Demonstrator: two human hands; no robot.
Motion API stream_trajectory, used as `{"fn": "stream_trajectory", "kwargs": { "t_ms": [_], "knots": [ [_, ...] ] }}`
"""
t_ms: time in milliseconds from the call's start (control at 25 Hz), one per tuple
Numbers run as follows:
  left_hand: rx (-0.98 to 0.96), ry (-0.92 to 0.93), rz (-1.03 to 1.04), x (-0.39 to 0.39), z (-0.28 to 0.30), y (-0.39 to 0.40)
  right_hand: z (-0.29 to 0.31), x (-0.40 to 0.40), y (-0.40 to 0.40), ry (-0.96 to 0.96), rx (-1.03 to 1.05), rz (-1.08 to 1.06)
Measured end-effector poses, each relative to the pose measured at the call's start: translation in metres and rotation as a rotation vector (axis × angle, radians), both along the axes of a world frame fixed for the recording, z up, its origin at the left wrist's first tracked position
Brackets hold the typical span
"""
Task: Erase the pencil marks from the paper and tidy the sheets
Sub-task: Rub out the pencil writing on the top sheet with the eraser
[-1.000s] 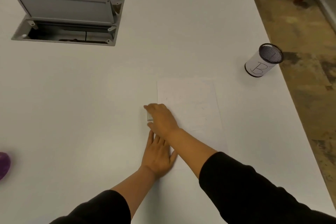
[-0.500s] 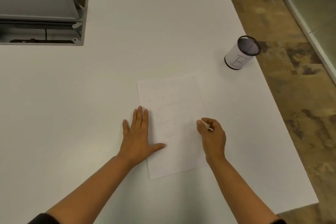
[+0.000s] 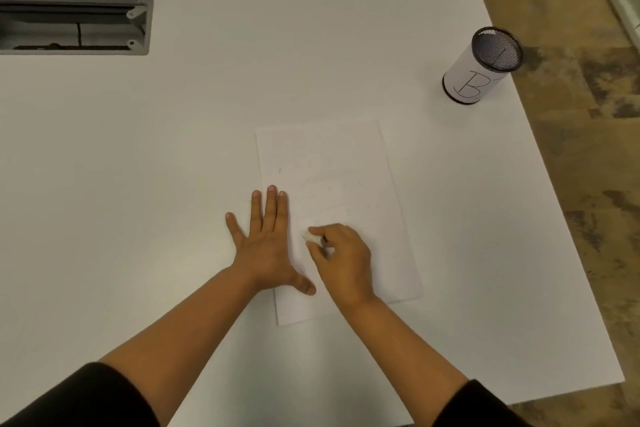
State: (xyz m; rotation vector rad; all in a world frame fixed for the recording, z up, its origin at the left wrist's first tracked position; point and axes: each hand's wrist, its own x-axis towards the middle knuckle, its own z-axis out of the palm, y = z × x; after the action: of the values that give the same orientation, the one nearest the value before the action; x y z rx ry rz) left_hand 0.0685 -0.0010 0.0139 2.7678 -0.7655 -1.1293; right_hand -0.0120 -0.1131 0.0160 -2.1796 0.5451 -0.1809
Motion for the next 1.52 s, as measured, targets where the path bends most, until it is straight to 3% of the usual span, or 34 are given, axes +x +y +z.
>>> {"fn": "stream_trajectory", "kwargs": {
  "t_ms": [240,440,640,840,1040,1200,1400,1520],
  "knots": [
    [0.056,0.016,0.005,0.0,0.002,-0.001,-0.002,-0.032,-0.005,-0.034,-0.037,0.032],
    [0.067,0.03,0.006,0.0,0.005,-0.004,-0.004,0.022,-0.007,-0.039,-0.043,0.062],
    [0.056,0.021,0.011,0.0,0.004,-0.003,-0.005,-0.029,-0.007,-0.039,-0.017,0.092],
    [0.066,0.011,0.006,0.0,0.007,-0.004,-0.006,0.028,-0.009,-0.036,-0.043,0.139],
    [0.061,0.022,0.019,0.0,0.007,-0.005,-0.005,-0.025,-0.009,-0.03,-0.036,0.175],
    [0.075,0.015,0.005,0.001,0.007,-0.005,-0.005,0.035,-0.011,-0.036,-0.074,0.174],
    [0.079,0.019,0.014,0.0,0.007,-0.005,-0.005,-0.013,-0.009,-0.015,-0.036,0.2],
    [0.086,0.031,0.01,0.001,0.009,-0.006,-0.003,0.014,-0.014,-0.037,-0.057,0.221]
  ]
}}
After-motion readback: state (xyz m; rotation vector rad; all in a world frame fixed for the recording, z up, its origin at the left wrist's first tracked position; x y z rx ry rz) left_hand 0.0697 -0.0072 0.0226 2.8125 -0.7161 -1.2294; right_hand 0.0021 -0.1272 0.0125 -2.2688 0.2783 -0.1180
